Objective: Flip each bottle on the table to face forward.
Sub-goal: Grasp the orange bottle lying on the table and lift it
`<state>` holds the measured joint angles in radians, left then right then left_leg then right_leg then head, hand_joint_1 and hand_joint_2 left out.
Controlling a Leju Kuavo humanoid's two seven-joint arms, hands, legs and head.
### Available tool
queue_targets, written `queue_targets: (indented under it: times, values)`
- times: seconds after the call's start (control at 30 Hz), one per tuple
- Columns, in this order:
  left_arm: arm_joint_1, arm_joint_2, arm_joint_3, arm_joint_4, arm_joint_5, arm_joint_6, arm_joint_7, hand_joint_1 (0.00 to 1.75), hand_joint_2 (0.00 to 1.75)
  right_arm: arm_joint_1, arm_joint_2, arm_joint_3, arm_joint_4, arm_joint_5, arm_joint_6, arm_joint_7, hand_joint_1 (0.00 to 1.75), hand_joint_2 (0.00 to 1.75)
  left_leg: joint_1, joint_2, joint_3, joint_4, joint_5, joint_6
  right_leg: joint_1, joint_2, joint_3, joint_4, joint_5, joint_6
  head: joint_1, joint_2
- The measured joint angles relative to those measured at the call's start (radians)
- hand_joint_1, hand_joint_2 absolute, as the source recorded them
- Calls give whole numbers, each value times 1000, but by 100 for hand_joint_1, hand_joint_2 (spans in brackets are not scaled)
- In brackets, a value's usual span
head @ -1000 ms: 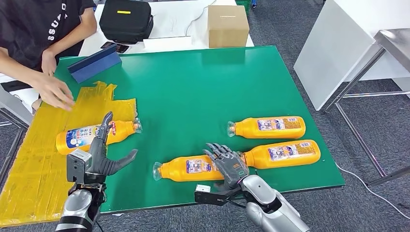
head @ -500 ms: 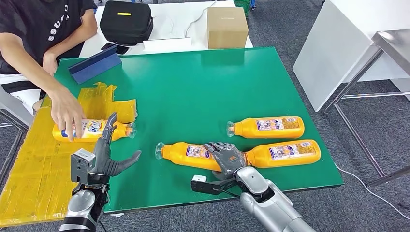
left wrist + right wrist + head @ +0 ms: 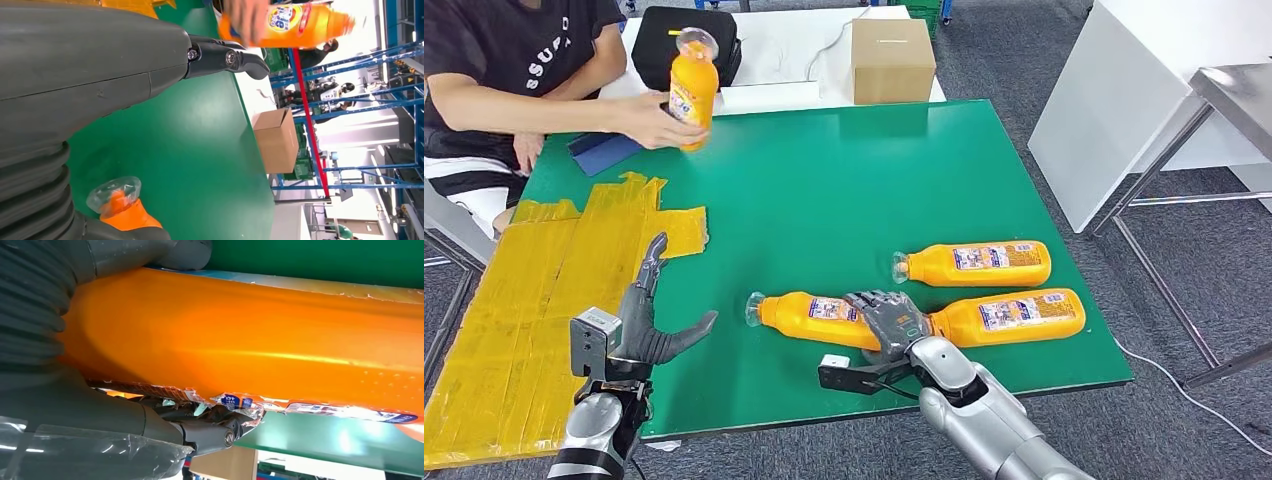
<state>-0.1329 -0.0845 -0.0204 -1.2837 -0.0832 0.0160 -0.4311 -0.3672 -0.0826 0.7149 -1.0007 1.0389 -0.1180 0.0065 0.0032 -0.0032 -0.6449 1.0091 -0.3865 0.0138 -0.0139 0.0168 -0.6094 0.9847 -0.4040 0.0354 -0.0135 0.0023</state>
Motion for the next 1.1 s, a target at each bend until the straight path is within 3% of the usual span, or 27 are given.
queue_targets:
  times: [0.47, 0.57, 0.73, 0.93, 1.1]
  values:
    - [2, -4, -8, -1, 9, 3, 0, 0, 175, 22, 22, -37, -6, -70, -86, -35, 175, 175, 0, 0, -1, 0, 0, 0, 0, 0, 1, 0, 0, 0, 0, 0]
    - [11, -4, -8, -11, 47, -15, 7, 0, 175, 69, 40, -86, -45, -147, -192, -104, 175, 175, 0, -1, -5, 0, 0, 0, 0, 0, -1, 0, 0, 0, 0, 0]
    - [31, -1, -24, -41, 168, -149, 26, 0, 175, 144, 82, -180, -156, -298, -313, -239, 175, 175, 0, -1, -9, 0, 1, 0, 0, 0, -5, 1, 0, 0, 0, 0]
    - [30, 12, -85, -65, 256, -228, 80, 0, 175, 192, 134, -264, -263, -449, -393, -383, 175, 175, 0, -1, -12, 0, 0, 0, 0, 0, -7, 0, -1, 1, 0, 0]
    - [26, 15, -101, -66, 285, -243, 92, 0, 175, 198, 145, -275, -281, -474, -397, -401, 175, 175, 0, -1, -12, 0, 0, 0, 0, 0, -7, 0, -1, 1, 0, 0]
